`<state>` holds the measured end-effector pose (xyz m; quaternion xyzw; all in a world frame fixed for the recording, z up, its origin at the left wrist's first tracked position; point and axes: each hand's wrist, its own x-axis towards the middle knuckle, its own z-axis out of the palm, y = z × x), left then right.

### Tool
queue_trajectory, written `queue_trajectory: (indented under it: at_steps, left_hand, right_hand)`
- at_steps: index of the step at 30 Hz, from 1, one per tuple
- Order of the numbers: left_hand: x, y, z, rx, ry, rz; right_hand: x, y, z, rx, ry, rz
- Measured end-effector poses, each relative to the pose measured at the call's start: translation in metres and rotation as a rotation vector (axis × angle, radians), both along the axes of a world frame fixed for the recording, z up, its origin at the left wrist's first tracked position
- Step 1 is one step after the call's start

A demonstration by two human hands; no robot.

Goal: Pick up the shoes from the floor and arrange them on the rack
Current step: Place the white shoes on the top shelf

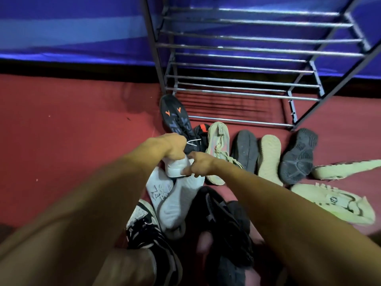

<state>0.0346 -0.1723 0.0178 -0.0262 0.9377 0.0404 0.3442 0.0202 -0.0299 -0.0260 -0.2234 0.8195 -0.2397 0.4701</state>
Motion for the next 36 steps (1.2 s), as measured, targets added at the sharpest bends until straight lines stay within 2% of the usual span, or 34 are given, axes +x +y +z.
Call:
queue_trajectory:
  at_steps: [7,13,18,22,25,27,32,36]
  left_hand:
    - [-0.018,0.04,0.066,0.001,0.055,-0.046]
    - [-0.037,0.066,0.109,0.025,0.09,-0.081]
    - [-0.047,0.087,0.153,0.114,0.181,-0.052]
    - [-0.054,0.1,0.194,0.237,0.365,-0.008]
    - [-0.06,0.107,0.212,0.381,0.519,0.046]
    - [-0.064,0.114,0.215,0.454,0.582,0.086]
    - [-0.07,0.13,0.219,0.524,0.631,0.101]
    - [-0.073,0.128,0.222,0.6,0.649,0.162]
  right_hand:
    - [-0.007,0.044,0.062,-0.051,-0.038,-0.02]
    - [-0.024,0.074,0.106,-0.03,0.245,0.039]
    - [-0.052,0.097,0.146,0.023,0.383,0.061]
    - [-0.071,0.117,0.189,0.007,0.309,0.026]
    - [-0.08,0.131,0.212,-0.029,0.205,-0.084]
    - [-0.083,0.14,0.222,-0.063,0.201,-0.145]
    - [-0.092,0.149,0.239,-0.08,0.219,-0.254]
    - [-0.103,0.149,0.244,-0.169,0.26,-0.399]
